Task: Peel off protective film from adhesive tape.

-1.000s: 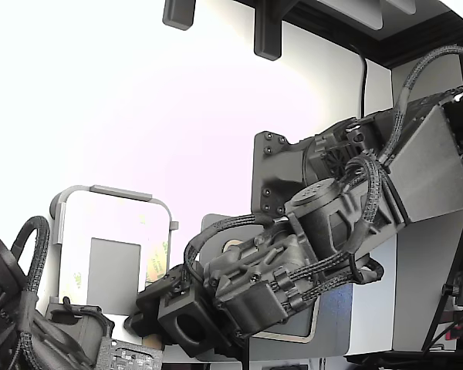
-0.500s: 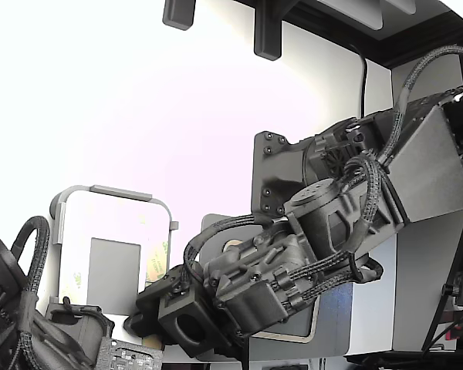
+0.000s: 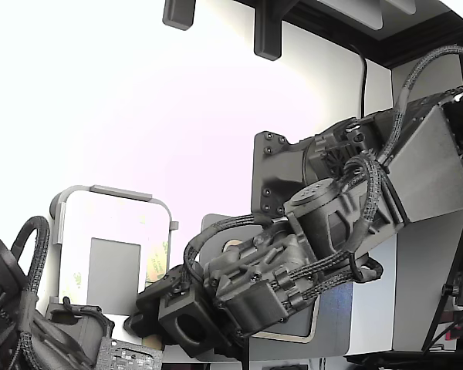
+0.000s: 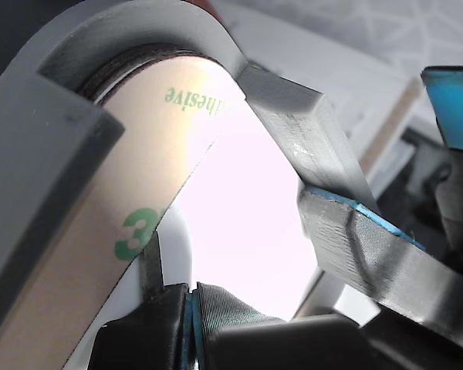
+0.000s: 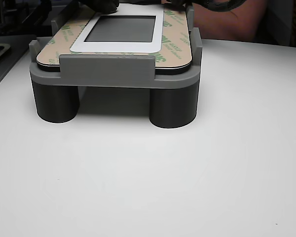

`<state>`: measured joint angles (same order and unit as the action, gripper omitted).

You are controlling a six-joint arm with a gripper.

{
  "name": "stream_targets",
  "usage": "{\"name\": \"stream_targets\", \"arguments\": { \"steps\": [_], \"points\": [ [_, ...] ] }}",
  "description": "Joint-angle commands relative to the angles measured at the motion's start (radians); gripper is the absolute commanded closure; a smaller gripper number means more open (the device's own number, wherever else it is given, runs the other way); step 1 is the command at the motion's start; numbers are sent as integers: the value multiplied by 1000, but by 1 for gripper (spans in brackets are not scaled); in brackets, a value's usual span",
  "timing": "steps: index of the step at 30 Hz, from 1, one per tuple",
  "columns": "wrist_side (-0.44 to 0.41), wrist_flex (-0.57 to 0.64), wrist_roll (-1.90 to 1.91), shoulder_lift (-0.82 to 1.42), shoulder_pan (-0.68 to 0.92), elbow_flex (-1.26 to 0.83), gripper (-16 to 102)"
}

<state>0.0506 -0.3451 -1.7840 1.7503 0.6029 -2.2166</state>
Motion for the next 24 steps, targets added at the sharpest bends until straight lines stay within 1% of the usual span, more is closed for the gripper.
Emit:
{"name": "stream_targets", "arguments": {
  "steps": [1,24],
  "points": [
    [3,2,3,26,-5,18,96],
    [2,0,12,31,0,12,96]
  ]
}}
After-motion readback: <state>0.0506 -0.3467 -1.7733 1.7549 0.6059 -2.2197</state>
